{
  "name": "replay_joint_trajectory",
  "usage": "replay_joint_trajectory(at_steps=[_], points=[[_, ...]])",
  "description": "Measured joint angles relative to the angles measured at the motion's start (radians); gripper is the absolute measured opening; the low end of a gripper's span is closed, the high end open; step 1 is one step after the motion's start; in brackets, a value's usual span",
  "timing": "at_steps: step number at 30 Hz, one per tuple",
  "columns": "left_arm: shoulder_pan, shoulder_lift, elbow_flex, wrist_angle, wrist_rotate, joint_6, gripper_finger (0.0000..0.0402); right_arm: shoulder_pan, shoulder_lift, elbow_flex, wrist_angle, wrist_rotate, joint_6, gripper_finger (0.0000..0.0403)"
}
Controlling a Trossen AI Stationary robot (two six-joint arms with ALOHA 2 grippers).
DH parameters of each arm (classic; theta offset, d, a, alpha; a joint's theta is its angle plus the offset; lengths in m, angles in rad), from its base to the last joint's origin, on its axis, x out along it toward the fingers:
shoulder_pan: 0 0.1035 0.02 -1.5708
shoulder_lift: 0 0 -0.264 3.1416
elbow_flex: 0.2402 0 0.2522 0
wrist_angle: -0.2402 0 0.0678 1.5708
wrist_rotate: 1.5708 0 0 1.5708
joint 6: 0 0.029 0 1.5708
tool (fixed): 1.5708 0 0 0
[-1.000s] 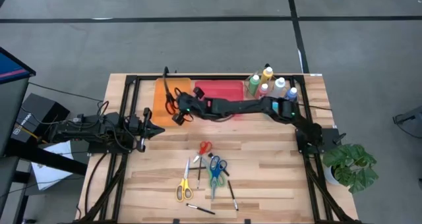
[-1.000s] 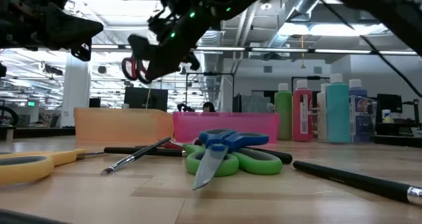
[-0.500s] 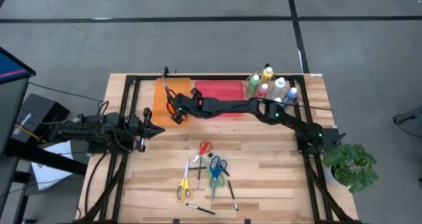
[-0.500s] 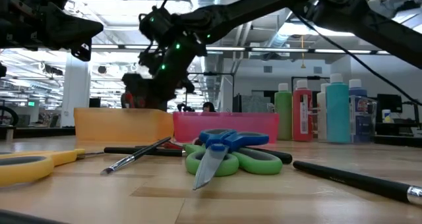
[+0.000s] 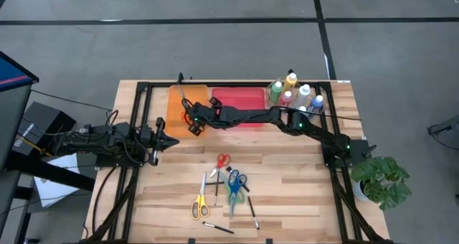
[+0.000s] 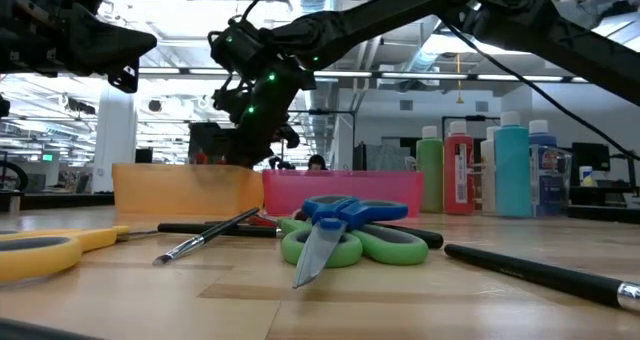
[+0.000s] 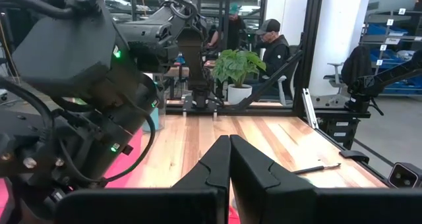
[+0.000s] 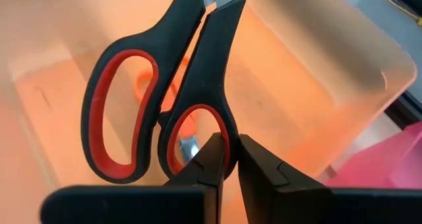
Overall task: Pick & Place Paint Supplies
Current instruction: Put the black scissors into the orange bin, then put the black paintbrush into the pink bin
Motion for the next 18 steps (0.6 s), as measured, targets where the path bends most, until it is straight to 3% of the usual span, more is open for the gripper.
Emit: replay_joint_trajectory(at_steps=[10, 18], points=[[0.0, 0.0, 0.0, 0.0, 0.0, 0.0, 0.0002, -0.001, 0.0, 0.0, -0.015, 0.0, 0.0, 0.0046], [0.0, 0.0, 0.0, 0.0, 0.0, 0.0, 0.0002, -0.009, -0.001, 0.0, -0.01, 0.0, -0.023, 0.0104]])
